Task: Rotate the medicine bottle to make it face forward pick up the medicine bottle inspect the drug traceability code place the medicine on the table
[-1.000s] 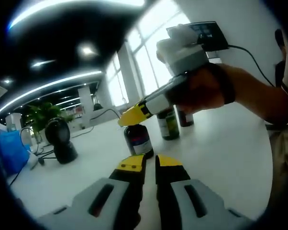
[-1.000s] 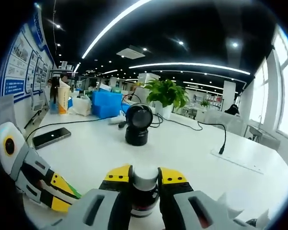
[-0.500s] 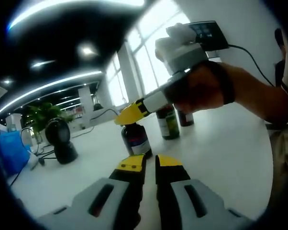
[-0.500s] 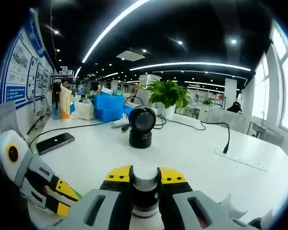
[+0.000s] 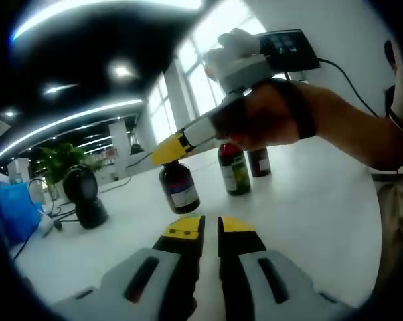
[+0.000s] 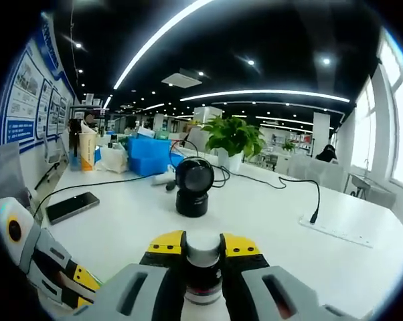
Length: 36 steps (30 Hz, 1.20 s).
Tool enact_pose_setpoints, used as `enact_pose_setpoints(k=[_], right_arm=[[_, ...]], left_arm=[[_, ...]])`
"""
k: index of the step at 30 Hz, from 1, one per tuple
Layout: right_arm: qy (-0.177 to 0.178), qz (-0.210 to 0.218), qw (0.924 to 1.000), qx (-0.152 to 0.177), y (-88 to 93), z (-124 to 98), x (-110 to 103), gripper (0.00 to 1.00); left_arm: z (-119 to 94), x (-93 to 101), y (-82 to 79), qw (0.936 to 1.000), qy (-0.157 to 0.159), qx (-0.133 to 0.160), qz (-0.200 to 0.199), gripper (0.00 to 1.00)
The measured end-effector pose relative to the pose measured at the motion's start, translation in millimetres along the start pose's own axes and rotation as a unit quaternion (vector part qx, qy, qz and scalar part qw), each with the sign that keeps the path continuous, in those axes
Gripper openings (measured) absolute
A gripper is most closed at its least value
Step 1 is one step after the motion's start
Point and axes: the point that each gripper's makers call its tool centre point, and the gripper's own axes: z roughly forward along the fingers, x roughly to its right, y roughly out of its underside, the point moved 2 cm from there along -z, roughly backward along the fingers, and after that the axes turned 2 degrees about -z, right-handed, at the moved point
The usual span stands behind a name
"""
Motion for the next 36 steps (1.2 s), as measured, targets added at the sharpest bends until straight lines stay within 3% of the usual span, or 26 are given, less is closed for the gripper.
enact_pose_setpoints(k=[11,36], right_arm=[[0.003,-0.004,0.9999,0.009,-21.3,21,7,0.15],[-0.005,-0.020,0.9997,-0.011,-30.0,81,6,0.15]], left_arm=[[0,0.5,1.1,1.0000,0.002,-0.001,0.001,0.00],[-1,0.6,0.7,1.0000,0.002,-0.001,0.002,0.00]])
